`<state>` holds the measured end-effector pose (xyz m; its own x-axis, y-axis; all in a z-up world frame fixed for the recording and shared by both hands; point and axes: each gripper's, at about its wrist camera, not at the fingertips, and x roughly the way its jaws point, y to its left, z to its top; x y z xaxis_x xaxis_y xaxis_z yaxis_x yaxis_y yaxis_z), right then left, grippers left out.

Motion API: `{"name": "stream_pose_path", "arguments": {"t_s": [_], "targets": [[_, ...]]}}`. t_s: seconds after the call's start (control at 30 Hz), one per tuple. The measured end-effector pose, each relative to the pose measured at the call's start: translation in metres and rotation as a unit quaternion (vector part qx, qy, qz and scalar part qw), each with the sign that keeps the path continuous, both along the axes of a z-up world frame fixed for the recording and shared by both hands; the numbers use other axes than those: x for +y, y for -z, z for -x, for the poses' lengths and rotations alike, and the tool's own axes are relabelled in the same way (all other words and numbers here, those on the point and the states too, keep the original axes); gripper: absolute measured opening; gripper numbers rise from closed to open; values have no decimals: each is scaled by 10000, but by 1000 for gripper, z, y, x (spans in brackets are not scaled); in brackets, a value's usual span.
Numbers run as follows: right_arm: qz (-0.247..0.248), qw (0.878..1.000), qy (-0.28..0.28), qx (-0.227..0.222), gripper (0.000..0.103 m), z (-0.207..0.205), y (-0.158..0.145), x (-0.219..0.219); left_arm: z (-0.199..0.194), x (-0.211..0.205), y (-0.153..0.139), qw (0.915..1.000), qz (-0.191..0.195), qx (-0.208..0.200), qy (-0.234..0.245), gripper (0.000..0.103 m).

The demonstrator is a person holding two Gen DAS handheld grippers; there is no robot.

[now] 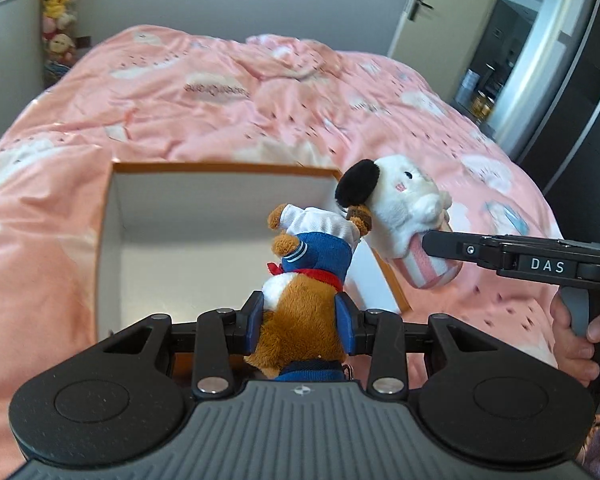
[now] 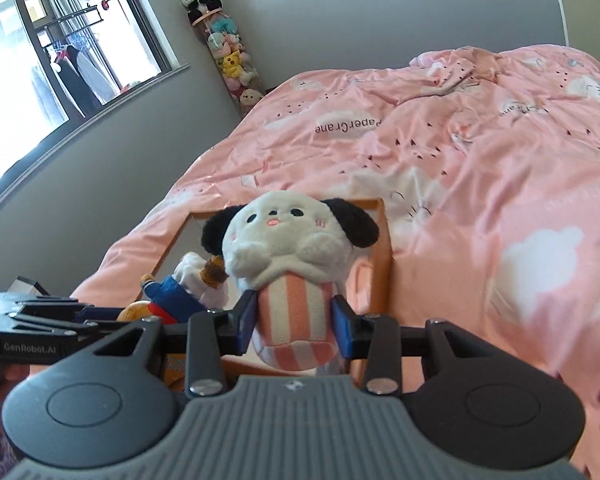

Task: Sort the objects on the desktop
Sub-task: 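Lower both plush toys into the box with both tools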

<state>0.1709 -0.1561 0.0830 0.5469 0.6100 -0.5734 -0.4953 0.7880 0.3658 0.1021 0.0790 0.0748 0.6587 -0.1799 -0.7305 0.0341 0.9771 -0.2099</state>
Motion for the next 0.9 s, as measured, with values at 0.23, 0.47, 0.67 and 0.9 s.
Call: {"name": "stream_pose_path", "arguments": {"t_s": [0.23, 0.47, 0.67, 0.9], "targets": [[-24, 9999, 45, 143, 42, -36, 4, 38, -29, 27, 7, 9979, -189, -119, -611, 43], [142, 9984, 189, 506, 42, -58, 28, 61, -58, 43, 35, 9937, -204, -3, -1102, 42], [312, 9947, 48, 978, 42, -56, 59, 77, -70, 47, 66, 9920, -265, 433, -1154, 42], [852, 9890, -112, 1207, 43, -54, 82, 94, -73, 49, 91, 9884, -278, 993, -1111, 42]]}}
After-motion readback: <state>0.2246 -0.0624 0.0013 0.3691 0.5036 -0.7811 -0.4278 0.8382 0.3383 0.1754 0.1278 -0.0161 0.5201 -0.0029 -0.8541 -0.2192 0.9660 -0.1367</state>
